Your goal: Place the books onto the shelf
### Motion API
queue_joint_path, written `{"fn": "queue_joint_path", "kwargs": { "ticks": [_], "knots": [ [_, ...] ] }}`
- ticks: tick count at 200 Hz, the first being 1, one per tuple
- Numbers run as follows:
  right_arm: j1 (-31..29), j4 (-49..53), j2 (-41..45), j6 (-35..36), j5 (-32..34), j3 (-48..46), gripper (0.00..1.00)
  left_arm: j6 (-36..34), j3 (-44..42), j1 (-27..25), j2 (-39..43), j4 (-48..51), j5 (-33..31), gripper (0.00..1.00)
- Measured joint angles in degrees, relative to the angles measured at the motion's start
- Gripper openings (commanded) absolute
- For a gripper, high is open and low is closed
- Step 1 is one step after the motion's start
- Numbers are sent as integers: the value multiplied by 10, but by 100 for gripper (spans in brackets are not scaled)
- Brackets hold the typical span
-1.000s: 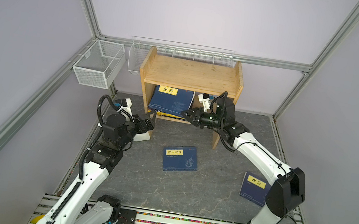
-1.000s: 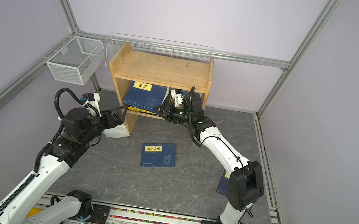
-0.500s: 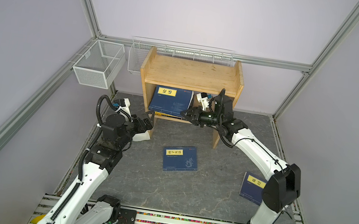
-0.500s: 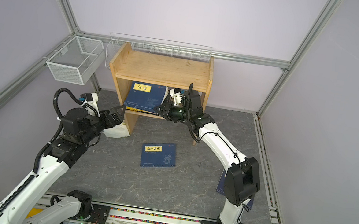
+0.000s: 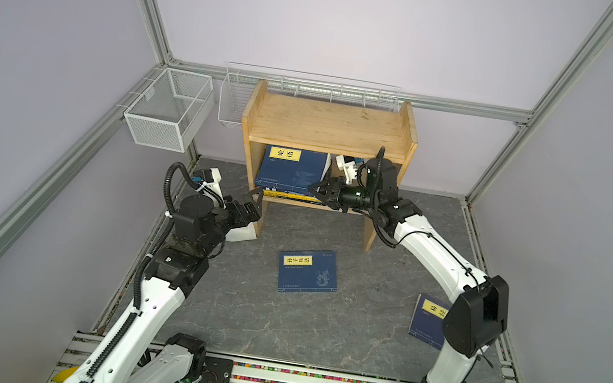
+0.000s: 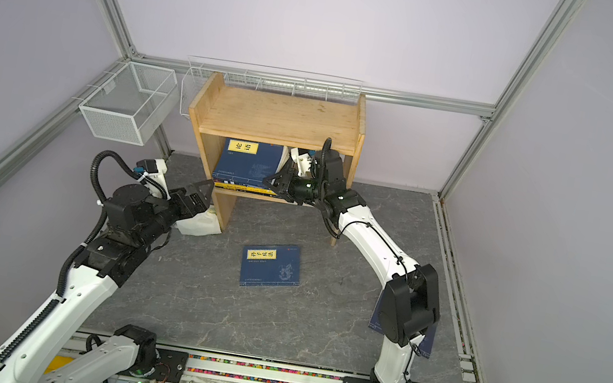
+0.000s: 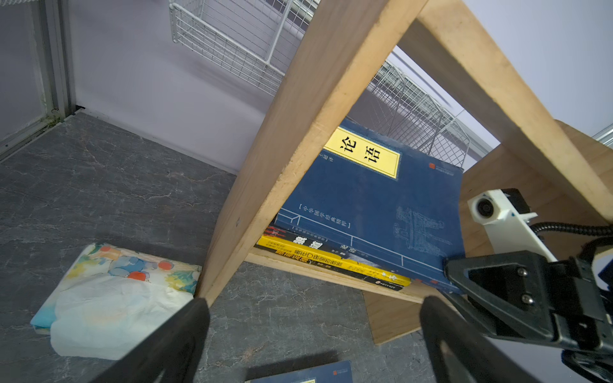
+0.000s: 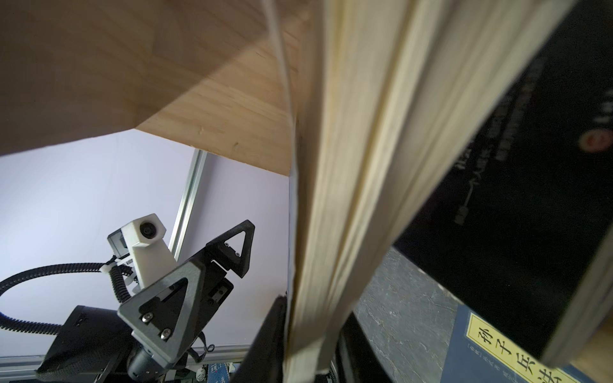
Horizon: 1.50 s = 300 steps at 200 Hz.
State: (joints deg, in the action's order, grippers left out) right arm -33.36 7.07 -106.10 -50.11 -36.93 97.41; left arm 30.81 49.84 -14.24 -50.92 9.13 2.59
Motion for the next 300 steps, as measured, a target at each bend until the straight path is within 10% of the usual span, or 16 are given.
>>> {"fn": "queue_joint_path", "kwargs": {
  "ticks": [104, 300],
  "knots": [
    [-8, 62, 7, 63, 123, 0, 64, 0, 0, 1, 0, 0, 0, 100],
    [-42, 116, 22, 141, 310, 30, 47, 0, -6, 4, 4, 2, -9, 99]
  ]
}}
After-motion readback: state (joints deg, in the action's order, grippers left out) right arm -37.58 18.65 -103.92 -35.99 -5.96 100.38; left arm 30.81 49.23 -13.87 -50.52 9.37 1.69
